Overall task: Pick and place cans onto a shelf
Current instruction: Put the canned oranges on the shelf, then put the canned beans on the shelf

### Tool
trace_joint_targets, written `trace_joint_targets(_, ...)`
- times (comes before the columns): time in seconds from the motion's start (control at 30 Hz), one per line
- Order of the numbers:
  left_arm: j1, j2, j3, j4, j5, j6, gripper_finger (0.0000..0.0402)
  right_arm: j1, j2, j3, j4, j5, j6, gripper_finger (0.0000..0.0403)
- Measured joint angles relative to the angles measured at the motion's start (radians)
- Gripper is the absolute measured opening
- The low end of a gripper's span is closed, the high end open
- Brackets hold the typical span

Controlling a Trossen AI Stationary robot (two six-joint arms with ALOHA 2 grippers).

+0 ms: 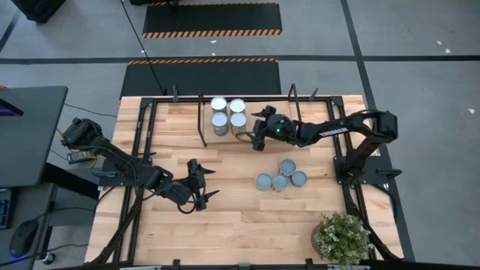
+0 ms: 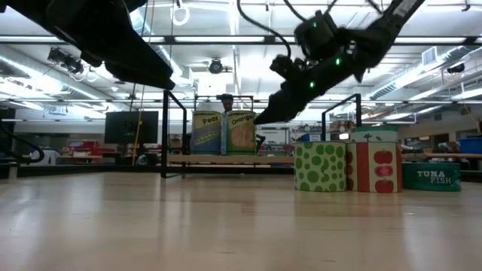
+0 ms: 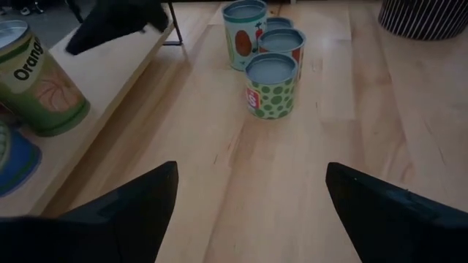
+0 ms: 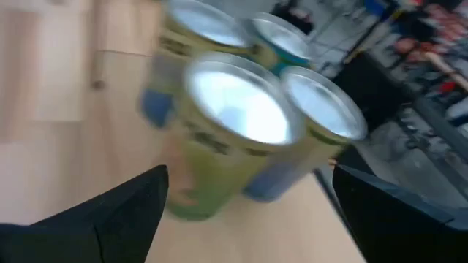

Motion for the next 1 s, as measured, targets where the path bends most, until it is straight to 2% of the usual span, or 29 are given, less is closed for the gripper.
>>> trace_joint_targets(0.1,0.0,0.0,0.0,0.0,0.0,-0.013,0.0354,0.047,-0.038,0.054,-0.195,-0.032,0.041,0.0394)
trace_joint_targets(0.2,0.0,0.0,0.0,0.0,0.0,-0.029,0.0354,0.105,-0.054,0.097,-0.369,-0.143,0.105,0.0393)
trace_joint_targets(0.33,0.0,0.0,0.0,0.0,0.0,-0.039,0.0354,0.196,-0.054,0.115,-0.459,-0.265,0.167,0.0393)
trace_joint_targets(0.47,0.0,0.0,0.0,-0.002,0.0,-0.039,0.0354,0.28,-0.045,0.12,-0.575,-0.25,0.196,0.0393)
trace_joint_targets(0.63,0.0,0.0,0.0,-0.007,0.0,-0.038,0.0354,0.347,-0.046,0.2,-0.748,-0.229,0.277,0.0393)
trace_joint_targets(1.0,0.001,0.0,0.0,-0.008,0.078,-0.095,0.0354,0.386,-0.026,0.229,-0.761,-0.281,0.355,0.0399)
